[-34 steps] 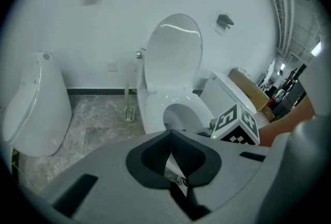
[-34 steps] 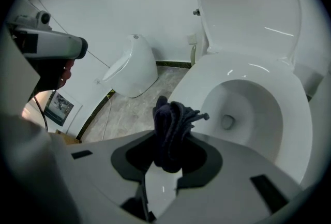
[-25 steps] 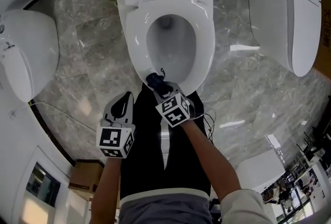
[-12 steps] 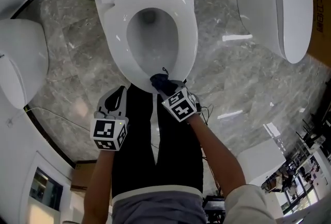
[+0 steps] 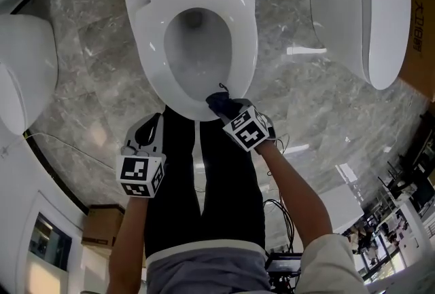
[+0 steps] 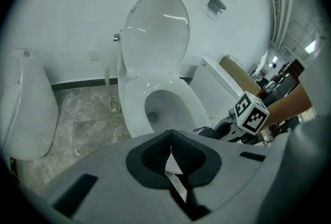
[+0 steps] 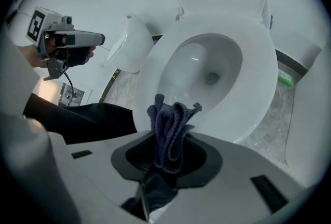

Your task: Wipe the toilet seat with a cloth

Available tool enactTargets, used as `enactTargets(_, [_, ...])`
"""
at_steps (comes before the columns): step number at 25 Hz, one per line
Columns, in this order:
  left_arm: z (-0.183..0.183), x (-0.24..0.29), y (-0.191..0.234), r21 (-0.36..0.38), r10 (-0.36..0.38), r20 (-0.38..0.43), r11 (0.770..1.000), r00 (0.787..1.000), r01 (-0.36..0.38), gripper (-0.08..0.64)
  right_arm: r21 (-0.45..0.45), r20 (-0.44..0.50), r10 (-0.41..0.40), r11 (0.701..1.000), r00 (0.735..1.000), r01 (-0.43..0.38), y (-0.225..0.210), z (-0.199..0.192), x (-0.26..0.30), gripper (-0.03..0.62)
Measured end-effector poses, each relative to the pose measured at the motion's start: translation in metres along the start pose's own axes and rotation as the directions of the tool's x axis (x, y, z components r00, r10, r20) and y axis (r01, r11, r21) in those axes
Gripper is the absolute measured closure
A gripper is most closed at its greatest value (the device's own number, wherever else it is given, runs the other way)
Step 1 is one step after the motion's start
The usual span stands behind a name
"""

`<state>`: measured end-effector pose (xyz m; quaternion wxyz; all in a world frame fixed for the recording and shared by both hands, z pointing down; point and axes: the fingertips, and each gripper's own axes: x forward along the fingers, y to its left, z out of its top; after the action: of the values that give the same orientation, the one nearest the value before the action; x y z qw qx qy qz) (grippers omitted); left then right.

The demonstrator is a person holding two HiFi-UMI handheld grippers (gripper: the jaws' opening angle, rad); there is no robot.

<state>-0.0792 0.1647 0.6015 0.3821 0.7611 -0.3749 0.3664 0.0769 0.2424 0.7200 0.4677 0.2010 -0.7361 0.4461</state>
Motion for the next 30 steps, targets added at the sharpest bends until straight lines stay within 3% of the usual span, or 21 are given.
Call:
enactTargets(9, [-0.009,0.007,-0.013,-0.044,-0.015,-0.019,0.999,1.000,0.014,0.551,-0.092,-0.089,-0.015,0.996,0.996,0.007,-0.038,0.005,-0.015,0.489])
enactTargets(15, [-0.008,0.005,-0.014,-0.096,-0.005,-0.008,0.995,1.000,0.005,0.551,-0.186,-0.117,-0.075,0.981,0.990,0.052,-0.070,0.020,-0.031,0.489])
enactTargets(22, [-0.007,0.007,-0.024,-0.174,-0.013,0.006,0.985,1.000,0.014,0.551,-0.302,-0.152,-0.112,0.951,0.982,0.062,-0.101,0.043,-0.042,0.489])
enactTargets(30, [-0.003,0.009,-0.028,-0.196,-0.001,0.022,0.981,1.000,0.005,0.551,-0.395,-0.162,-0.168,0.914,0.972,0.092,-0.134,0.076,-0.053,0.489])
